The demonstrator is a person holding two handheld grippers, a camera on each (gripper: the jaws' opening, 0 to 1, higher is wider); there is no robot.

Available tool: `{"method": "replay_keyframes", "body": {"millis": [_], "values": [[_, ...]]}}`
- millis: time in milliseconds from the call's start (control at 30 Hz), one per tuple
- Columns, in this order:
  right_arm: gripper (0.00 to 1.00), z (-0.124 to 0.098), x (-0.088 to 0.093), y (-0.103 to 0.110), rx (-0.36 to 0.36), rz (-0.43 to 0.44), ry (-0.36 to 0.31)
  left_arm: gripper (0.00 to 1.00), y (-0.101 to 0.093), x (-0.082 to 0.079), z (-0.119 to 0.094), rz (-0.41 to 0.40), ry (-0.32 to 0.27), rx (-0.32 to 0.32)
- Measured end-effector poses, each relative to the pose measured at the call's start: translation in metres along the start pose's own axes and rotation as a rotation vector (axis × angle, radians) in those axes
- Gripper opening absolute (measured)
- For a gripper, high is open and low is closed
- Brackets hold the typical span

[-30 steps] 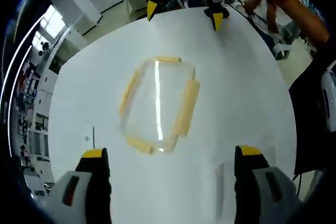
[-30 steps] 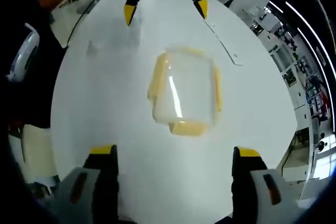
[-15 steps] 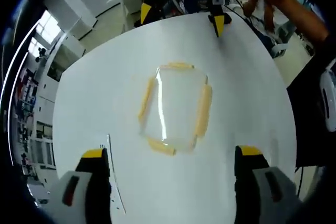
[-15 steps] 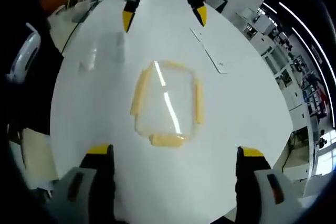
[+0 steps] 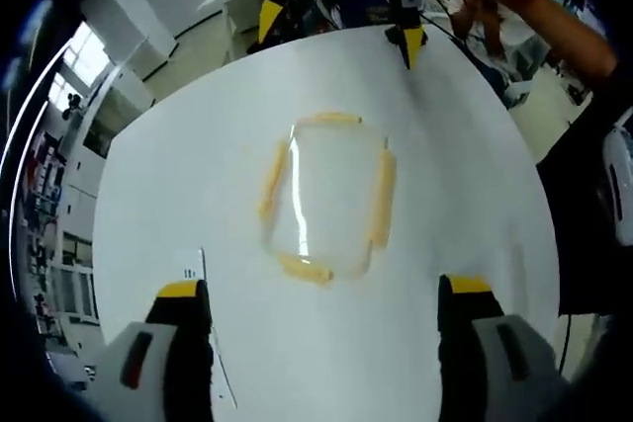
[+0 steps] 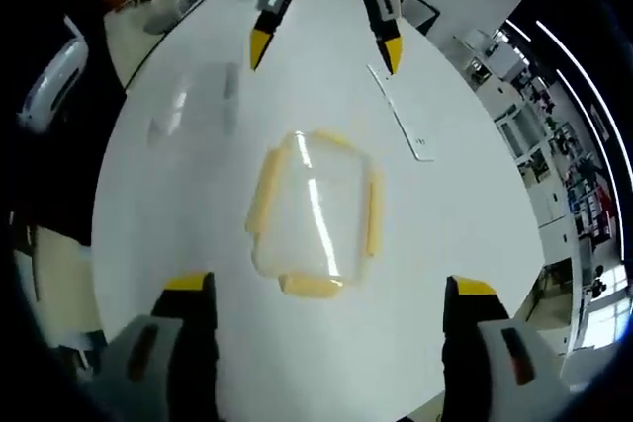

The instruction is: Snap each plastic latch of the storage box into its locked position after aligning the lid with the box until every specified latch is closed and the lid sits flush.

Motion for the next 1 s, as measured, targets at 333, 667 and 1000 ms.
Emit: {"method": "replay_keyframes", "body": {"millis": [333,667,1000], "values": [[0.99,0.015,0.002,-0.015,0.014,-0.052,0.015,0.97,0.014,0.013,0.015,-0.015,-0.025,0.023],[0.72,0.019,-0.006,-0.021,0.0,-0.066,0.016,0.97,0.016,0.018,0.02,-0.027,-0.03,0.028],[0.74,0.008,0.005,-0.023,0.034,-0.013,0.006,0.97,0.023,0.02,0.019,-0.021,-0.015,0.005]]}}
Point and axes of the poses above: the point that each gripper's makers call its tool centre point, and the gripper's own axes: z roughly forward along the fingers, y roughly to its left, x roughly out of its underside, the point moved 8 cm from there along -z, roughly backward along the fingers, and after that the axes turned 6 degrees about -z, right-handed, at the moved point
